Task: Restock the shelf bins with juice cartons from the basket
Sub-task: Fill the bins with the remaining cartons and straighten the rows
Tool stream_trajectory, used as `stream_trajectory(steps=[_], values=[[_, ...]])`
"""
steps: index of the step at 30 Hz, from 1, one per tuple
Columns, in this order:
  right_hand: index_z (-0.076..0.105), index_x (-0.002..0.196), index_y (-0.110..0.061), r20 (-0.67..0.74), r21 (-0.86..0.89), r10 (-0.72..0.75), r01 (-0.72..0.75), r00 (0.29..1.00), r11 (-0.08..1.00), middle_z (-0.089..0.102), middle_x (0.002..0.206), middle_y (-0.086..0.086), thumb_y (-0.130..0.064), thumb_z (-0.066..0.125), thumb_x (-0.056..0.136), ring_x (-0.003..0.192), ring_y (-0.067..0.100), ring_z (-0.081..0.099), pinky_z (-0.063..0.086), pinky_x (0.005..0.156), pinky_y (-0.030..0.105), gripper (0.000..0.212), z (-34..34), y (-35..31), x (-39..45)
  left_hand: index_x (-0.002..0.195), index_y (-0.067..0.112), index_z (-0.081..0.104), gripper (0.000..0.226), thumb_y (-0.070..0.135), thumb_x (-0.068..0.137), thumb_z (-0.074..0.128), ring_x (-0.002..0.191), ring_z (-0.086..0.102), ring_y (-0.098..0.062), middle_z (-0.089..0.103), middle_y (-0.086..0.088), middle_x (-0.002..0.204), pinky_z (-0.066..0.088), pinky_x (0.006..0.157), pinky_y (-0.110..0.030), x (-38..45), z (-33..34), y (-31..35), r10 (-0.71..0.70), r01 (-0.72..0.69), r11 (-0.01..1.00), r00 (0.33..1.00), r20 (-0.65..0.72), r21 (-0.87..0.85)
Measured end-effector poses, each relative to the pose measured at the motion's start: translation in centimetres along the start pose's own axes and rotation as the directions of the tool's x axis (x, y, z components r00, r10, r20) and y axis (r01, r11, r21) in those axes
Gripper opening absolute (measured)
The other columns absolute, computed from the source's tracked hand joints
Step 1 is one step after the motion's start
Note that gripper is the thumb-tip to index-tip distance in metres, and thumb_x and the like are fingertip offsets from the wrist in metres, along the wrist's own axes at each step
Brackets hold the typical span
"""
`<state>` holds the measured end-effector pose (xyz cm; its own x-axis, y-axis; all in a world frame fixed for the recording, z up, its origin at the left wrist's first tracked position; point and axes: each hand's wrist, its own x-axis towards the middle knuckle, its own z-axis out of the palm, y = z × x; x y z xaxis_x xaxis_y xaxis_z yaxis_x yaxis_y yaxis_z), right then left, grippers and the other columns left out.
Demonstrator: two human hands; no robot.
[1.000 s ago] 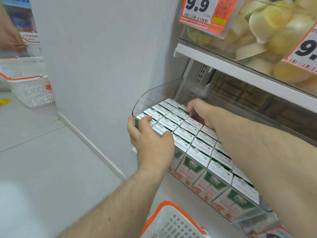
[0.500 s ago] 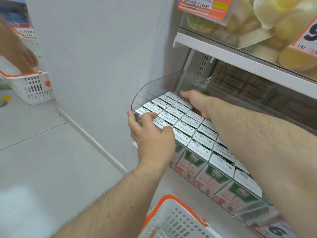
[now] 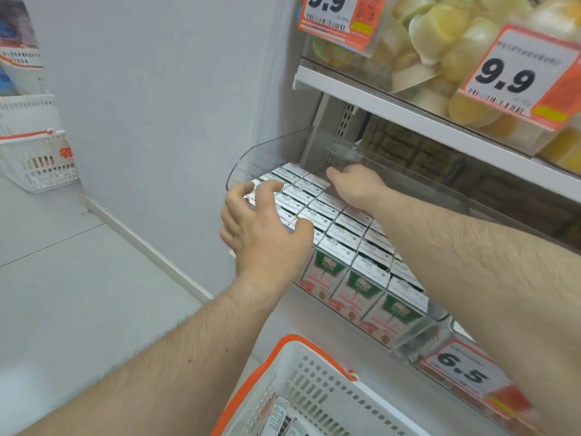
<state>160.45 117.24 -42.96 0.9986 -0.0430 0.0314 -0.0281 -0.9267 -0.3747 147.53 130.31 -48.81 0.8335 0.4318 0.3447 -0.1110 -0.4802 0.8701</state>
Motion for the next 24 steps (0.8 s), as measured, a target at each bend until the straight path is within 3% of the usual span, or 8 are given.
stream_trajectory(steps=[4,6,11,13,15,18,21,24], values=[[0.065,0.094,-0.013,-0.127,-0.15,-0.105,0.085,0.986,0.985,0.067,0.095,0.006,-0.036,0.046,0.094,0.091,0.029,0.061,0.053,0.08,0.038,0.03,-1.1,0.5,-4.5,0.123,0.023,0.048,0.047,0.025,0.077,0.06,0.103,0.042,-0.015,0.036,0.011,0.109,0.037,0.099,-0.034,-1.4,-0.9,0.5,0.172,-0.161,0.985,0.963,0.207,-0.066],[0.062,0.084,-0.019,-0.172,-0.205,-0.161,0.124,0.972,0.971,0.068,0.092,0.003,-0.031,0.049,0.09,0.089,0.028,0.061,0.053,0.077,0.037,0.019,-1.2,0.7,-7.4,0.116,0.027,0.048,0.04,0.02,0.08,0.062,0.084,0.049,-0.011,0.046,0.014,0.099,0.045,0.081,-0.032,-2.3,-1.4,0.8,0.186,-0.155,0.981,0.919,0.348,-0.115],[0.056,0.073,-0.017,-0.285,-0.283,-0.338,0.258,0.897,0.924,0.063,0.078,0.001,-0.024,0.051,0.084,0.078,0.028,0.056,0.045,0.066,0.034,0.014,-1.2,2.6,-13.8,0.095,0.034,0.046,0.026,0.018,0.08,0.062,0.068,0.05,-0.005,0.057,0.009,0.086,0.038,0.062,-0.027,-5.2,-1.8,1.8,0.233,-0.214,0.972,0.813,0.533,-0.097],[0.052,0.065,-0.017,-0.347,-0.329,-0.46,0.353,0.818,0.876,0.059,0.07,0.003,-0.024,0.05,0.079,0.068,0.029,0.053,0.04,0.058,0.033,0.016,-1.1,3.6,-16.1,0.084,0.033,0.043,0.024,0.019,0.078,0.061,0.07,0.054,-0.01,0.058,0.008,0.082,0.04,0.062,-0.03,-6.5,-1.6,2.1,0.26,-0.266,0.961,0.769,0.585,-0.077],[0.046,0.056,-0.016,-0.411,-0.389,-0.593,0.455,0.693,0.801,0.053,0.057,0.004,-0.025,0.046,0.072,0.055,0.032,0.051,0.033,0.05,0.029,0.018,-0.9,4.9,-18.0,0.081,0.029,0.04,0.023,0.019,0.077,0.061,0.074,0.056,-0.018,0.059,0.007,0.079,0.044,0.064,-0.034,-8.1,-1.4,2.3,0.27,-0.323,0.946,0.717,0.643,-0.036],[0.048,0.052,-0.014,-0.419,-0.42,-0.686,0.543,0.595,0.727,0.051,0.052,0.005,-0.022,0.05,0.068,0.049,0.03,0.049,0.03,0.05,0.026,0.018,0.4,7.3,-21.2,0.094,0.024,0.044,0.021,0.021,0.079,0.059,0.083,0.059,-0.028,0.064,0.0,0.088,0.045,0.067,-0.035,-10.4,-1.0,2.1,0.284,-0.415,0.91,0.629,0.724,0.003],[0.055,0.056,-0.015,-0.382,-0.288,-0.666,0.602,0.641,0.745,0.055,0.055,0.002,-0.022,0.052,0.069,0.051,0.026,0.052,0.032,0.053,0.023,0.015,3.5,10.0,-24.6,0.107,0.02,0.049,0.025,0.023,0.082,0.052,0.086,0.061,-0.032,0.064,-0.003,0.091,0.045,0.065,-0.034,-12.4,-0.4,1.0,0.253,-0.506,0.861,0.523,0.814,0.058],[0.049,0.058,-0.024,-0.283,-0.068,-0.549,0.555,0.786,0.829,0.059,0.058,0.0,-0.027,0.045,0.07,0.055,0.027,0.057,0.043,0.051,0.028,0.013,8.0,12.6,-27.6,0.104,0.021,0.052,0.022,0.02,0.082,0.05,0.086,0.061,-0.028,0.063,0.0,0.094,0.048,0.068,-0.033,-14.4,0.7,-1.5,0.137,-0.609,0.783,0.367,0.92,0.126]])
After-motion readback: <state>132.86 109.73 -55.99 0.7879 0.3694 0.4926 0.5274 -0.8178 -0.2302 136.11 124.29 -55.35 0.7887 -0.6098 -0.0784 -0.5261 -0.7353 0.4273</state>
